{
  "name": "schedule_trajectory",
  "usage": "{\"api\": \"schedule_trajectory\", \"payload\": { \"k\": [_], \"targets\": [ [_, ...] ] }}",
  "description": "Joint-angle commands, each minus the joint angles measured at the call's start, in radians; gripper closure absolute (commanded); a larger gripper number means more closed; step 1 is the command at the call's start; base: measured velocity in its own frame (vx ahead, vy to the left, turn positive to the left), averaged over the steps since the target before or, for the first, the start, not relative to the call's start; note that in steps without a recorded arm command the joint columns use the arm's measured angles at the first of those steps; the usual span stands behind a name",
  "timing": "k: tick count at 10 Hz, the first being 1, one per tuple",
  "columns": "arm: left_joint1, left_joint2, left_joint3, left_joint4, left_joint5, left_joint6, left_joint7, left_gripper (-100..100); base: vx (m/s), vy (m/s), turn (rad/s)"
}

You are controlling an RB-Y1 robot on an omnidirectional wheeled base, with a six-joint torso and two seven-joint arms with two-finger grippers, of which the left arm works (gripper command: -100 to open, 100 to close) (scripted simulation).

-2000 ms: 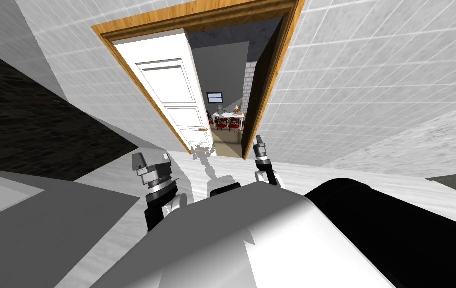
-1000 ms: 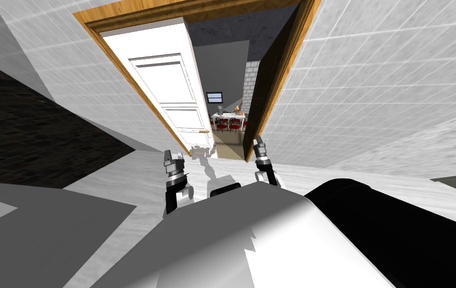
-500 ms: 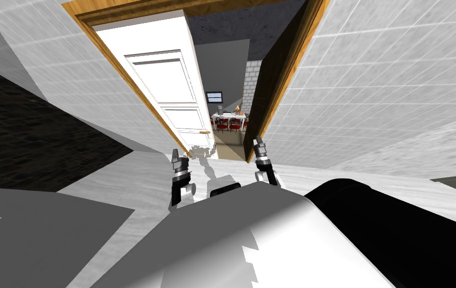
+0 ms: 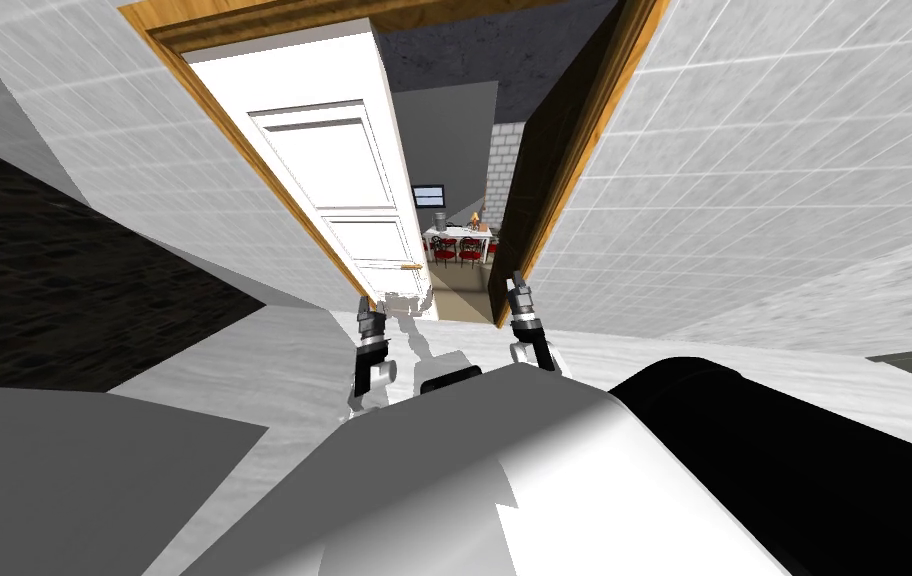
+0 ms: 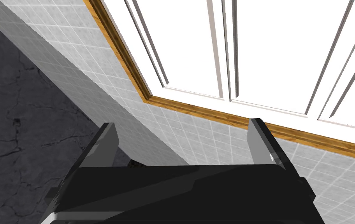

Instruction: Push the door open

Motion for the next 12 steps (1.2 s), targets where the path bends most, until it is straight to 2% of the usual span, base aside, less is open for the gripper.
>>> {"api": "schedule_trajectory", "payload": {
  "k": [1, 2, 3, 5, 6, 10, 11, 12],
  "targets": [
    [-0.034, 0.003, -0.008, 0.050, -0.003, 0.007, 0.003, -100, 0.096, 0.059, -0.020],
    [-0.058, 0.005, -0.012, 0.088, -0.005, 0.008, 0.006, -100, 0.094, 0.064, -0.024],
    [-0.058, 0.005, -0.012, 0.092, -0.005, 0.008, 0.006, -100, 0.072, 0.055, -0.007],
    [-0.106, 0.008, -0.019, 0.154, -0.009, 0.012, 0.010, -100, 0.067, 0.051, -0.013],
    [-0.106, 0.008, -0.019, 0.165, -0.009, 0.012, 0.010, -100, 0.054, 0.042, -0.015],
    [-0.203, 0.010, -0.035, 0.305, -0.016, 0.020, 0.020, -100, 0.079, 0.058, -0.018],
    [-0.203, 0.010, -0.035, 0.315, -0.016, 0.020, 0.020, -100, 0.056, 0.056, -0.013],
    [-0.228, 0.009, -0.040, 0.351, -0.018, 0.022, 0.022, -100, 0.059, 0.043, -0.009]
  ]
}}
